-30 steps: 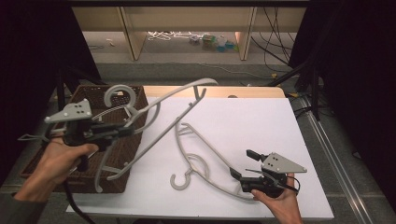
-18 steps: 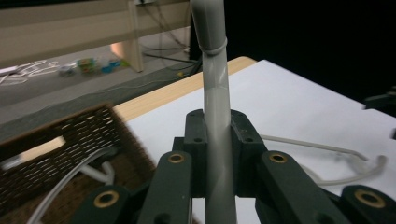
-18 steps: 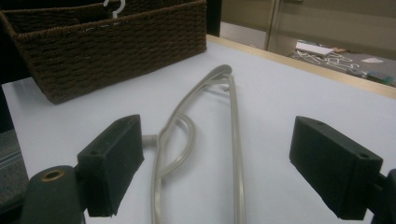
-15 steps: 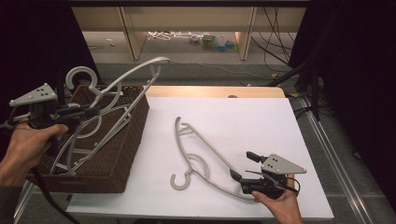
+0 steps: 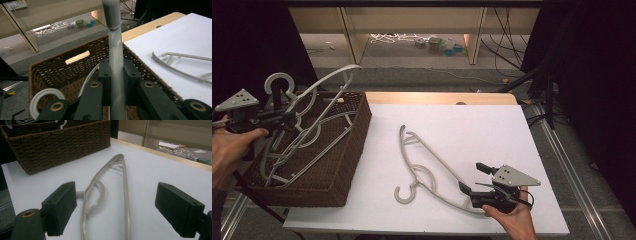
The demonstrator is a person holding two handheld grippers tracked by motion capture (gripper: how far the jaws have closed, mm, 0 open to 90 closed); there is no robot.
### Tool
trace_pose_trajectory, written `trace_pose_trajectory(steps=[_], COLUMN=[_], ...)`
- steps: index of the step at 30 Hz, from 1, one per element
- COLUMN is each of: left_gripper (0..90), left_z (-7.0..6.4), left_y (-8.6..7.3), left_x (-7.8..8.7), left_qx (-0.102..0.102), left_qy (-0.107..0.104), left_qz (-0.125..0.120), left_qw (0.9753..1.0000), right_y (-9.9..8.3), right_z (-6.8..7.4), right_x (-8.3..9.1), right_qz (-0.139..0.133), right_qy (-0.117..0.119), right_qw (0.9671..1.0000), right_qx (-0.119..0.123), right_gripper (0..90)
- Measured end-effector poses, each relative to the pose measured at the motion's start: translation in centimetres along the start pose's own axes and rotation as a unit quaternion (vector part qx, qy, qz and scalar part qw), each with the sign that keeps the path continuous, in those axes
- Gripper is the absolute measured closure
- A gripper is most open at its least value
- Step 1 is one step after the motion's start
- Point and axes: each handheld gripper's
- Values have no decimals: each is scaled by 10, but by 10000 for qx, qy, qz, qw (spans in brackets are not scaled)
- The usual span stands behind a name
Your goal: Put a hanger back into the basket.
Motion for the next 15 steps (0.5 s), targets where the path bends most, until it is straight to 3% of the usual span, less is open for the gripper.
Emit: trace_pose_trajectory(steps=[3,5,11,15], left_gripper=[794,793,793,793], left_z=[4,5,10,12], left_y=[-10,-14,-21,-24], left_x=[0,-1,-2,-2], left_qx=[25,-56,-45,-183], left_qy=[61,95,80,44], left_qz=[131,203,205,194], left_qw=[9999,9997,9997,9996], right_y=[1,0,0,1], right_z=[0,-1,-2,-1], right_x=[2,1,1,3], right_qz=[88,-48,-24,56], right_qy=[-17,-21,-15,-45], right_qw=[9999,10000,10000,9999], right_qx=[-78,-22,-32,-104], right_gripper=[184,185,186,187])
Point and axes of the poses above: each handheld gripper's, and its own axes: x roughly backward along the jaws, y roughly out of its top, z roughly to its left, and after that the axes turned 11 degrees about -z, right-handed
